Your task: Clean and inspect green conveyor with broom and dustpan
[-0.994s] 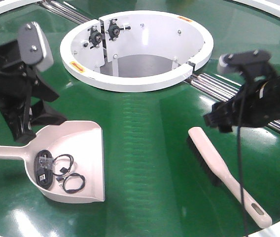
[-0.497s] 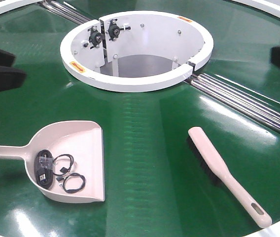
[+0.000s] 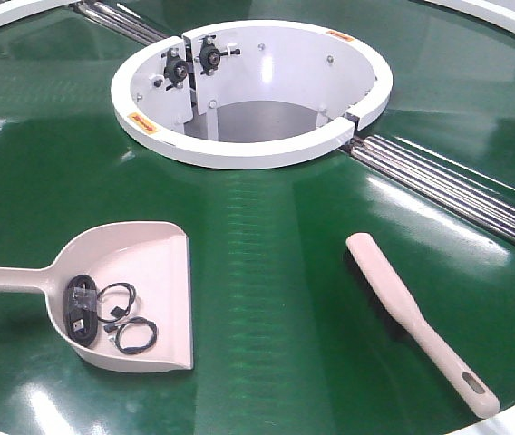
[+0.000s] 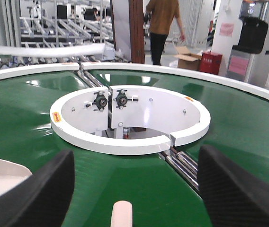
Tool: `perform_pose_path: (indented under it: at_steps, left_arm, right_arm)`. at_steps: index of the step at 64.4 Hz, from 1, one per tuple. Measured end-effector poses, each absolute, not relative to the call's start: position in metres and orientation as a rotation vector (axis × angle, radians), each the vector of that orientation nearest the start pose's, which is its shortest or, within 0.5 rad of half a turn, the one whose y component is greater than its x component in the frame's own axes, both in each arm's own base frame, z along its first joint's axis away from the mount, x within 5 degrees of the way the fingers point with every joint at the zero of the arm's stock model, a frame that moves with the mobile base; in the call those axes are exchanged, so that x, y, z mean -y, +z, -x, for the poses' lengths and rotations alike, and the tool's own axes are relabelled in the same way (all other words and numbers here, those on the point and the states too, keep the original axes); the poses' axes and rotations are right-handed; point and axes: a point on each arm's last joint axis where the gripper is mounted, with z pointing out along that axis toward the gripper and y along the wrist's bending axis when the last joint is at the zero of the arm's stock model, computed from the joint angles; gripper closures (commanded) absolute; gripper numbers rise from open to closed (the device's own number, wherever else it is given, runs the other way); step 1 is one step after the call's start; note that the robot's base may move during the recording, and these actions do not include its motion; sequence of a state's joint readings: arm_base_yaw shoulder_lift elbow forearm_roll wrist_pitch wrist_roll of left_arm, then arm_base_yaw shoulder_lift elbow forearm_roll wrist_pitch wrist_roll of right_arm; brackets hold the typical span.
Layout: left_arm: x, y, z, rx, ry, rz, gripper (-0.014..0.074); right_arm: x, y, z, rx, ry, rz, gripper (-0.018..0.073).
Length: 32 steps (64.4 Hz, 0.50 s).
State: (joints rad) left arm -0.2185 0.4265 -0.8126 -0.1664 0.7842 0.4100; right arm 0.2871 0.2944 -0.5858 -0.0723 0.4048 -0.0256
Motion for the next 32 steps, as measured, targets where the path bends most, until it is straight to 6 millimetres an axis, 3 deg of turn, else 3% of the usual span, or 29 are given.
perform_pose_path:
  at_steps: [13, 23, 32]
  left_arm:
    - [0.005, 0.323, -0.03, -1.786, 0.016, -0.391, 0.0412]
    - [0.0, 0.299, -0.015, -1.719, 0.036, -0.36, 0.0412]
    - [0.001, 0.28, -0.02, -1.743, 0.043, -0.367, 0.0412]
  right_arm:
    - [-0.008, 0.309, -0.037, -1.501, 0.132, 0.271, 0.0033]
    - [-0.01, 0.283, -0.041, -1.516, 0.128, 0.28, 0.0033]
    - [-0.011, 0.269, -0.045, -1.535, 0.125, 0.288, 0.0054]
